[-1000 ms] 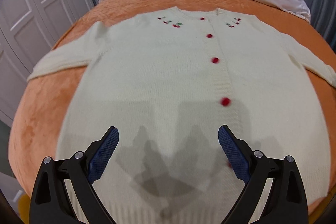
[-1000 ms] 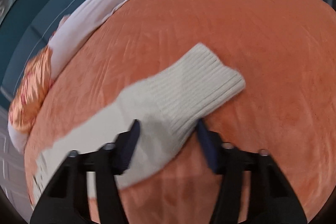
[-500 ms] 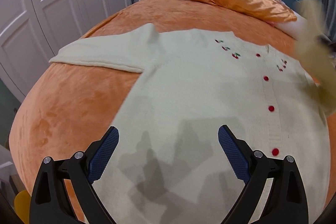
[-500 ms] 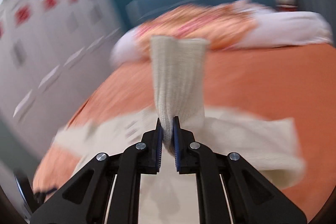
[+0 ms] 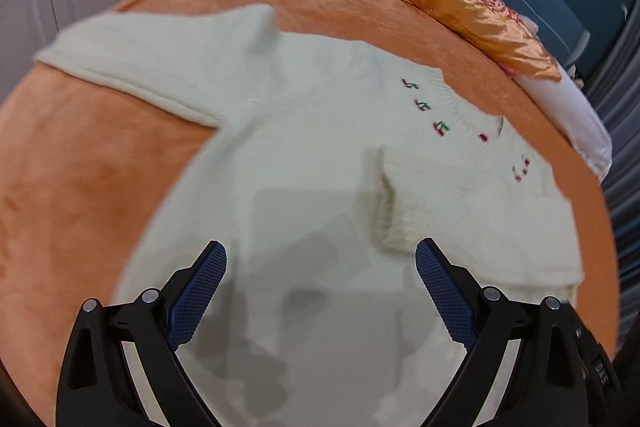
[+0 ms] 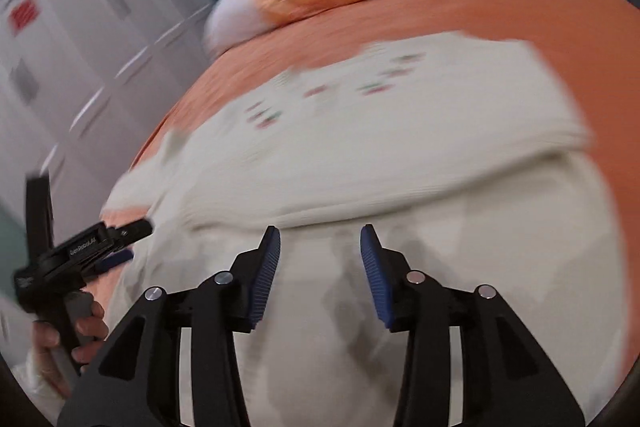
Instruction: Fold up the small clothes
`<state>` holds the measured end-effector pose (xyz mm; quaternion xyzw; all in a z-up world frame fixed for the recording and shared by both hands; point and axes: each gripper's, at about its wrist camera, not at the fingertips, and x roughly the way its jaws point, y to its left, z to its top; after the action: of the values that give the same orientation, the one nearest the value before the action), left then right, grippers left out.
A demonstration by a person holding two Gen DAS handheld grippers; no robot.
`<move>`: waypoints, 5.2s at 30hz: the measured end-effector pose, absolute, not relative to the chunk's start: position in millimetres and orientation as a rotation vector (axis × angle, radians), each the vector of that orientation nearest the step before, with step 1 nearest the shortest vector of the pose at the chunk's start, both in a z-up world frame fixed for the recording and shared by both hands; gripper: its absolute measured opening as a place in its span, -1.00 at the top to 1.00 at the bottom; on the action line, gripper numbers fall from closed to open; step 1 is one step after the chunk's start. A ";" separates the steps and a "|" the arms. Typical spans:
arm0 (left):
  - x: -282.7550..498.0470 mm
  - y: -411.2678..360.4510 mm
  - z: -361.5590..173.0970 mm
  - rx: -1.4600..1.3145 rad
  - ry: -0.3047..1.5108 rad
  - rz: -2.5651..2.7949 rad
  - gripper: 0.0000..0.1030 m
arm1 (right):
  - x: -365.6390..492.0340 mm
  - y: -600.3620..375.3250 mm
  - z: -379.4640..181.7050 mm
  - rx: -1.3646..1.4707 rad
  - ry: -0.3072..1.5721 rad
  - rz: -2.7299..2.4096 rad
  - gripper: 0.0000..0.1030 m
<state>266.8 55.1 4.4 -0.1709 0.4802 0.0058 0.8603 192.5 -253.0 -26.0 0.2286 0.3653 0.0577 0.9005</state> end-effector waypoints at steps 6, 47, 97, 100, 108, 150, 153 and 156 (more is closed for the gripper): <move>294.8 30.2 -11.7 -0.425 1.067 -0.010 -0.83 | 199.2 -321.2 -36.1 0.584 0.751 -0.011 0.05; 350.7 -24.1 25.0 -0.178 0.912 -0.090 0.49 | 265.0 -274.1 -13.9 0.320 0.749 0.023 0.58; 355.9 -73.2 -20.1 0.072 0.876 0.030 -0.30 | 292.0 -239.5 -34.7 0.164 0.831 -0.003 0.96; 354.2 -73.6 -21.5 0.076 0.866 0.032 -0.30 | 263.5 -302.8 -35.1 0.229 0.808 -0.210 0.95; 351.0 -76.9 -23.9 0.090 0.847 0.048 -0.35 | 239.3 -332.6 -52.7 0.201 0.777 -0.327 1.00; 389.3 273.2 102.5 -0.223 0.705 0.332 0.88 | 236.8 -333.0 -57.9 0.209 0.733 -0.335 1.00; 381.8 181.2 130.6 -0.167 0.664 0.141 0.88 | 235.4 -334.8 -57.7 0.225 0.728 -0.327 1.00; 373.9 85.0 129.5 -0.168 0.697 -0.057 0.88 | 234.0 -335.8 -56.9 0.237 0.724 -0.322 1.00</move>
<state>373.9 85.0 129.5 -0.0822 0.3410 -0.0277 0.9361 234.0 -335.8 -56.9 0.1151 0.3519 -0.1567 0.9156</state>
